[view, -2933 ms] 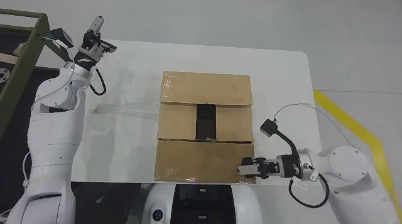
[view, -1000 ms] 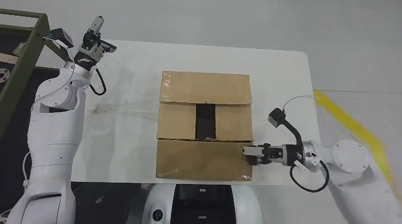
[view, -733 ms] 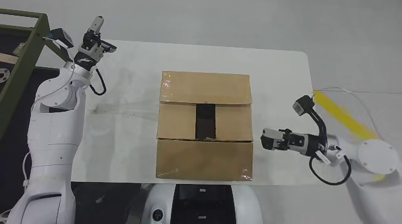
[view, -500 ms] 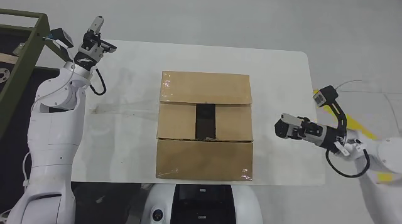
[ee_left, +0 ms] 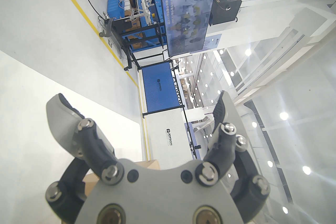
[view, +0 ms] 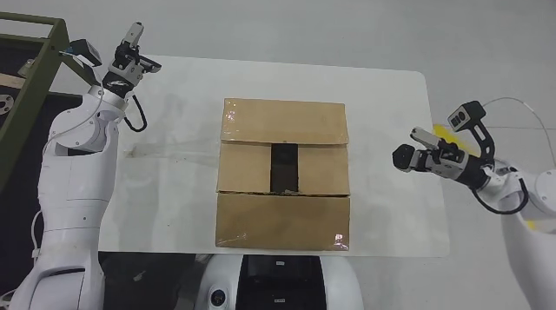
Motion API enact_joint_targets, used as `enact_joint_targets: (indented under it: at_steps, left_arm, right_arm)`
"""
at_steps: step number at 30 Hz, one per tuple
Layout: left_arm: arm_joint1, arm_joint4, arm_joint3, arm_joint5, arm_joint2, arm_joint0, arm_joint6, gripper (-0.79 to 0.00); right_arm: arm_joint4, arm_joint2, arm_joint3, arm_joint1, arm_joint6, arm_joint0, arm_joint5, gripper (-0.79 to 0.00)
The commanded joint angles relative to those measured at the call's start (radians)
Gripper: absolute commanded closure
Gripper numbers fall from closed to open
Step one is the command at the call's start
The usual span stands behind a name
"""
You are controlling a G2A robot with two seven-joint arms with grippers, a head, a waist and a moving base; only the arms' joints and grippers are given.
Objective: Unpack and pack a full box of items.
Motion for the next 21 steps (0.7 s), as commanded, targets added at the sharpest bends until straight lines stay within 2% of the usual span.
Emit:
enact_joint_targets:
  at_steps: [1,18,20,21]
  left_arm:
    - [0.000,0.000,0.000,0.000,0.000,0.000,0.000,-0.785]
    - [0.000,0.009,-0.020,-0.012,0.002,0.008,-0.009,-0.785]
    - [0.003,-0.006,-0.058,-0.055,0.000,0.031,-0.073,-0.785]
    - [0.005,-0.037,-0.063,-0.074,-0.004,0.044,-0.154,-0.785]
  right_arm:
    - [0.003,0.000,0.003,0.000,0.001,0.001,0.001,-0.785]
    - [0.003,0.000,0.003,0.000,0.001,0.001,0.001,-0.785]
    - [0.003,0.000,0.003,0.000,0.001,0.001,0.001,-0.785]
    - [0.003,0.000,0.003,0.000,0.001,0.001,0.001,-0.785]
